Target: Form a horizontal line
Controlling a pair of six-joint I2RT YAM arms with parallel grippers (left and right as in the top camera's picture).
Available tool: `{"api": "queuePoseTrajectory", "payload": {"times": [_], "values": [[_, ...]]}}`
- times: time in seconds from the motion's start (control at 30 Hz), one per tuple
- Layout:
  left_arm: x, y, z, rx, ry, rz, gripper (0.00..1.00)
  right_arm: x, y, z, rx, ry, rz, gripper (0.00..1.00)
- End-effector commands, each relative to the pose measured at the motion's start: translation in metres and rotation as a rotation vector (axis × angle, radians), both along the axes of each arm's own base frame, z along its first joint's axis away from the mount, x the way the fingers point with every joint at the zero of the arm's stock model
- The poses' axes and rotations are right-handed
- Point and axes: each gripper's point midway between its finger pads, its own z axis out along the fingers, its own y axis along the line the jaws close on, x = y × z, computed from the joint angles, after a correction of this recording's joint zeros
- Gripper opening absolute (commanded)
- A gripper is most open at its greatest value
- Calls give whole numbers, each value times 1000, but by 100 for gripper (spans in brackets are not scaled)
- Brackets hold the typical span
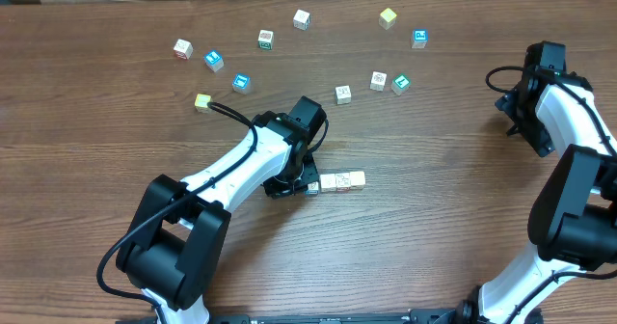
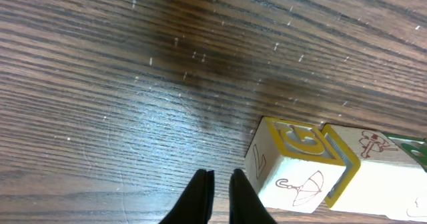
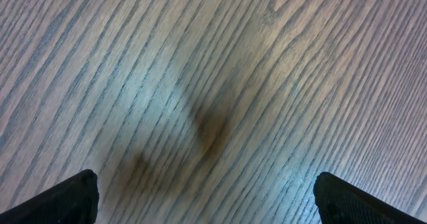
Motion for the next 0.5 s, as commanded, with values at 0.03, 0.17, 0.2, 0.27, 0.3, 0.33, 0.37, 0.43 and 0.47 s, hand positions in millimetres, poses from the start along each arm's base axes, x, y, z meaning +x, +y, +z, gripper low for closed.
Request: {"api": "queuePoseTrajectory", "payload": {"times": [0.03, 0.17, 0.2, 0.27, 0.3, 0.33, 0.37, 0.43, 0.47], "values": [[-5, -2, -2, -3, 17, 6, 4, 5, -3, 1, -12, -5, -1, 100], [-5, -3, -2, -8, 17, 5, 4, 5, -3, 1, -12, -5, -1, 100], [-5, -3, -2, -8, 16, 5, 4, 5, -3, 1, -12, -5, -1, 100], [-3, -4, -2, -12, 9, 6, 4, 5, -3, 1, -12, -5, -1, 100], [-3, -4, -2, -14, 7, 6, 4, 5, -3, 1, -12, -5, -1, 100], [-1, -5, -2, -17, 2, 6, 4, 5, -3, 1, -12, -5, -1, 100], [0, -6, -2, -20, -3, 6, 4, 5, -3, 1, -12, -5, -1, 100], [2, -7, -2, -26, -13, 6, 5, 5, -3, 1, -12, -5, -1, 100], [3, -8, -2, -29, -17, 6, 4, 5, -3, 1, -12, -5, -1, 100]]}}
